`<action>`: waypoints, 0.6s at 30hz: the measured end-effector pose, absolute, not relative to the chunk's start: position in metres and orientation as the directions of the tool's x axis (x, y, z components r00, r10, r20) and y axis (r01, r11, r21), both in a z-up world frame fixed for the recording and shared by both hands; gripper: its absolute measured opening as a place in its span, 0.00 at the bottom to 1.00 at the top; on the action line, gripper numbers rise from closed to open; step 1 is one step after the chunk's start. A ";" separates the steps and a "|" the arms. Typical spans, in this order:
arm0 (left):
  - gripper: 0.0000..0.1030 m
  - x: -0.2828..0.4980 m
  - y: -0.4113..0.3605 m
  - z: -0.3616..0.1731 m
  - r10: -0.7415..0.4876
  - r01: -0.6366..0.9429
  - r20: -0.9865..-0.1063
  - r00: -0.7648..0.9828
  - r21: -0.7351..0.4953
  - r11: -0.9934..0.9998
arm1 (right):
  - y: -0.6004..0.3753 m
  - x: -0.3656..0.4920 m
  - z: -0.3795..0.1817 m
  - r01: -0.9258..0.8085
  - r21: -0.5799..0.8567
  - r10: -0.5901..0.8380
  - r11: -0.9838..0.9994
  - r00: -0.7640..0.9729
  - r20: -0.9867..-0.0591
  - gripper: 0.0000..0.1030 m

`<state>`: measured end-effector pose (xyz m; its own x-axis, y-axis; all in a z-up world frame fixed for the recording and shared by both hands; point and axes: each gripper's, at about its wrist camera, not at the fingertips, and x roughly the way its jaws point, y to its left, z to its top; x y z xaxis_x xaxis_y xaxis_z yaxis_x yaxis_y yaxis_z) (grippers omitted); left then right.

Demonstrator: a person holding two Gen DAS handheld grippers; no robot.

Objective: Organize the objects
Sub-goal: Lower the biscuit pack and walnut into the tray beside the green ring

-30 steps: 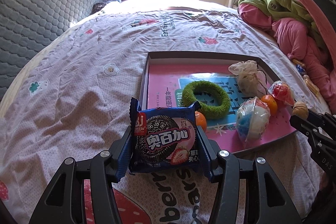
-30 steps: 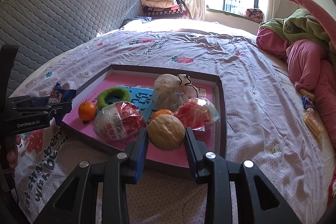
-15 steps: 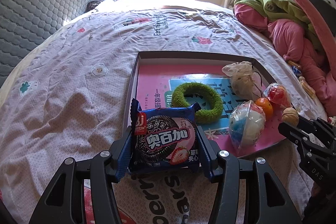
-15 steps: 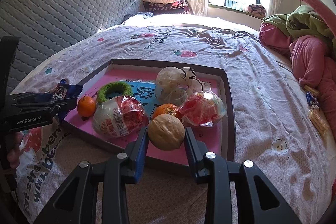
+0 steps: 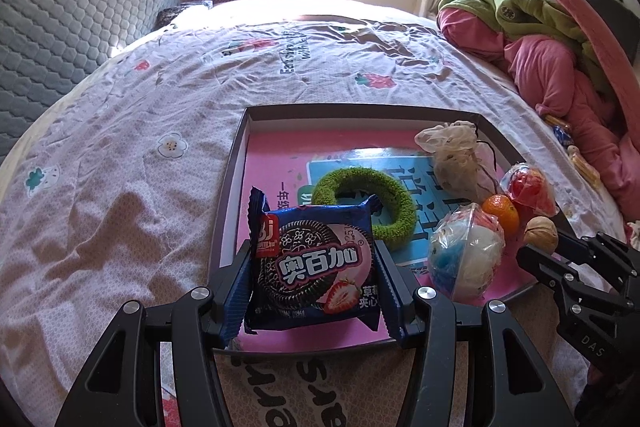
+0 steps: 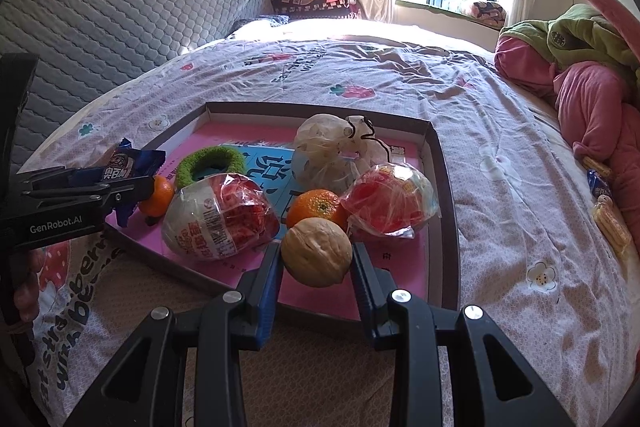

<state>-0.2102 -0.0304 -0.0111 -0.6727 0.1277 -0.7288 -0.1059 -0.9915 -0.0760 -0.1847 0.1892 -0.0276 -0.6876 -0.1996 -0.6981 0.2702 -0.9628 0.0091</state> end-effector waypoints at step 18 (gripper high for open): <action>0.56 -0.201 0.000 -0.010 0.202 -0.210 -0.686 -0.699 -0.074 -0.975 | 0.190 -0.189 -0.030 0.266 0.012 -0.200 -0.964 -0.694 -0.692 0.34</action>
